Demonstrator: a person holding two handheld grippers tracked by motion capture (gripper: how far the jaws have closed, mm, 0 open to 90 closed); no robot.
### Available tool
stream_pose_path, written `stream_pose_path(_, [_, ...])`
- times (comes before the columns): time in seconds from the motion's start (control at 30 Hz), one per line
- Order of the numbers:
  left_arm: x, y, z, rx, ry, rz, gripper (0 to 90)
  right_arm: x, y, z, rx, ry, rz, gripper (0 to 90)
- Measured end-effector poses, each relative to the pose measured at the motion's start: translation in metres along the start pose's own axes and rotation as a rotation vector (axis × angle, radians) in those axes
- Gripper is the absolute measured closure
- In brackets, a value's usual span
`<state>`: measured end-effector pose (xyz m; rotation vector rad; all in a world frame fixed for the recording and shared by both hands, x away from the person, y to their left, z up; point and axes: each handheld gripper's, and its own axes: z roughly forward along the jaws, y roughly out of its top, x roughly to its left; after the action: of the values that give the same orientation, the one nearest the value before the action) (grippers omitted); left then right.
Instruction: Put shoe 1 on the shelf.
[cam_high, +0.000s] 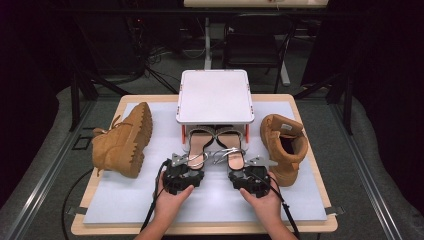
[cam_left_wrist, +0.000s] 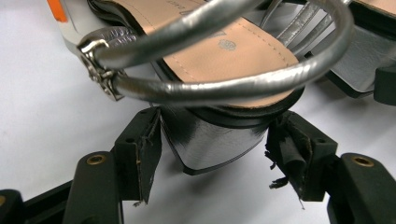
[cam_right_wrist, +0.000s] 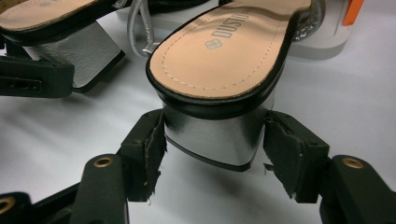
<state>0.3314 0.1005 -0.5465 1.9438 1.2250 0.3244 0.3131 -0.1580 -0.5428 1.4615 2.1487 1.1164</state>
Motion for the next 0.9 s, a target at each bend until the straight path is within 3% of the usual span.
stream_pose_path(0.6, [0.012, 0.025, 0.025, -0.01, 0.036, 0.007, 36.4, -0.012, 0.026, 0.028, 0.007, -0.029, -0.015, 39.1])
stream_pose_path(0.9, [0.02, 0.039, 0.035, -0.03, 0.044, -0.005, 36.4, -0.015, 0.043, 0.038, -0.028, -0.041, -0.007, 39.1])
